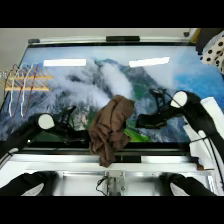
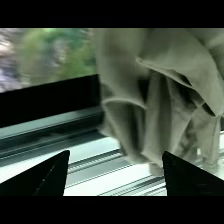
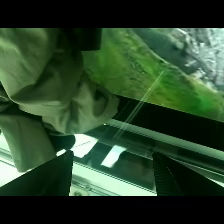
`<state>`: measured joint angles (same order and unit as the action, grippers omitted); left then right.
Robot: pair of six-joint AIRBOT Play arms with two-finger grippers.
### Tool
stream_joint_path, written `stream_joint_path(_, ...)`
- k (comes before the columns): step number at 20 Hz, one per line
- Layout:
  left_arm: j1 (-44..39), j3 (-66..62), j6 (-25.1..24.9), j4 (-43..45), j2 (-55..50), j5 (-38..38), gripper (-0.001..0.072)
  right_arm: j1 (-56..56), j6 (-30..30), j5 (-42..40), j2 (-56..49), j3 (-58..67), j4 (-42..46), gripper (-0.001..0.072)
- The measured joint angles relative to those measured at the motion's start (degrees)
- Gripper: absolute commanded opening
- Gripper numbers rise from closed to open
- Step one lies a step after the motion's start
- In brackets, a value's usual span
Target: Fold the shirts.
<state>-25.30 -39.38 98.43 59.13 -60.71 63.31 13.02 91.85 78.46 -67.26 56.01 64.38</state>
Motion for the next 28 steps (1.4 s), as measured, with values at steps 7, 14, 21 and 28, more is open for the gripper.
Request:
stream_joint_path(7,-5.14,8.15,-2.12,-7.39,-4.0,-13.6,0.0316,7.89,-1.81,-7.56,-6.05,-0.48,-4.09,0.0632)
stream_joint_path(14,-6.05,8.9,-4.39,-8.63,-5.79,-16.94,0.0031,16.59,-2.36,-15.65,-11.26,-0.55,-5.14,0.0632)
stream_joint_path(21,-6.12,8.92,-5.68,-8.63,-4.61,-17.59,0.0031,18.1,-2.54,-17.62,-14.71,-0.55,-2.36,0.0437)
stream_joint_path(28,-3.13,6.34,-7.65,-6.14,-0.22,-15.43,0.0029,18.14,-2.99,-16.98,-13.68,2.47,-0.85,0.0068)
